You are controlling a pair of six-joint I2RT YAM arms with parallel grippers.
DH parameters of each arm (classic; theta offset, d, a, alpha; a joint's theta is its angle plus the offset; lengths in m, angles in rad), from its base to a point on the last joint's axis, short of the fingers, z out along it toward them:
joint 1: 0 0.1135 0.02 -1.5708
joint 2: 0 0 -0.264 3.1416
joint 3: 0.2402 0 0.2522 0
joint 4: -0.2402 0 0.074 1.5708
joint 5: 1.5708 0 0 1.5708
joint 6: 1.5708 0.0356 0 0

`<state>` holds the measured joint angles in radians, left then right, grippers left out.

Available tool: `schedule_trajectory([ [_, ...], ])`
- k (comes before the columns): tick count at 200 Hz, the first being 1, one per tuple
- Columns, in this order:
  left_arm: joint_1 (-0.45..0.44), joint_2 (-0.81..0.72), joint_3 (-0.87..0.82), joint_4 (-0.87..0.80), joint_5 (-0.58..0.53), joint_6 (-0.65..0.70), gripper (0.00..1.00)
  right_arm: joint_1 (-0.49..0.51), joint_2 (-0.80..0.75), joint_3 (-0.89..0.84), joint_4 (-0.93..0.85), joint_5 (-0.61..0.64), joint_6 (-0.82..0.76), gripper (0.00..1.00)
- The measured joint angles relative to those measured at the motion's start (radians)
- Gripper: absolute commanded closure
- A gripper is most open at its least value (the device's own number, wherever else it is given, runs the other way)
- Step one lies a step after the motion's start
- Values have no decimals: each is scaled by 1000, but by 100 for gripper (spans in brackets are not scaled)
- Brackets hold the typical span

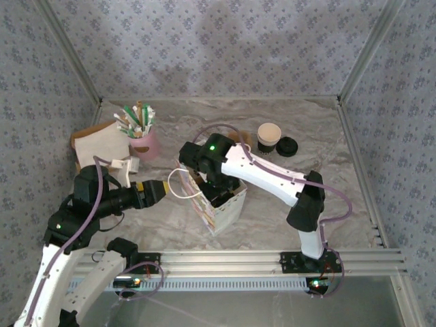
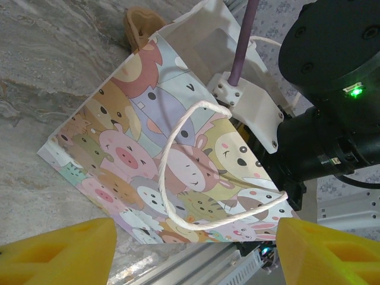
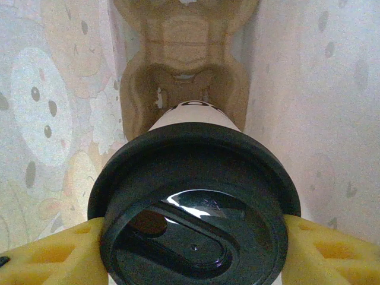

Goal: Pack the takeout coffee

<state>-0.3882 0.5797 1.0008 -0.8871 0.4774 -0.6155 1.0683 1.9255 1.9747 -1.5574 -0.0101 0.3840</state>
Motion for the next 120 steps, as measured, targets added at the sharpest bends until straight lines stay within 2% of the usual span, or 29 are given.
schedule_trajectory([
  [38,-33,14,0,1,-25,-3,27,0,-11,-26,25,-6,0,36],
  [90,-112,48,0,3,-85,-13,12,0,-26,-55,51,-14,0,36],
  [96,-121,52,0,4,-90,-14,6,-2,-27,-59,54,-14,0,36],
  [106,-139,59,0,8,-106,-20,2,-2,-30,-64,58,-18,0,36],
  [120,-166,70,3,10,-128,-20,1,-4,-33,-71,66,-24,0,36],
])
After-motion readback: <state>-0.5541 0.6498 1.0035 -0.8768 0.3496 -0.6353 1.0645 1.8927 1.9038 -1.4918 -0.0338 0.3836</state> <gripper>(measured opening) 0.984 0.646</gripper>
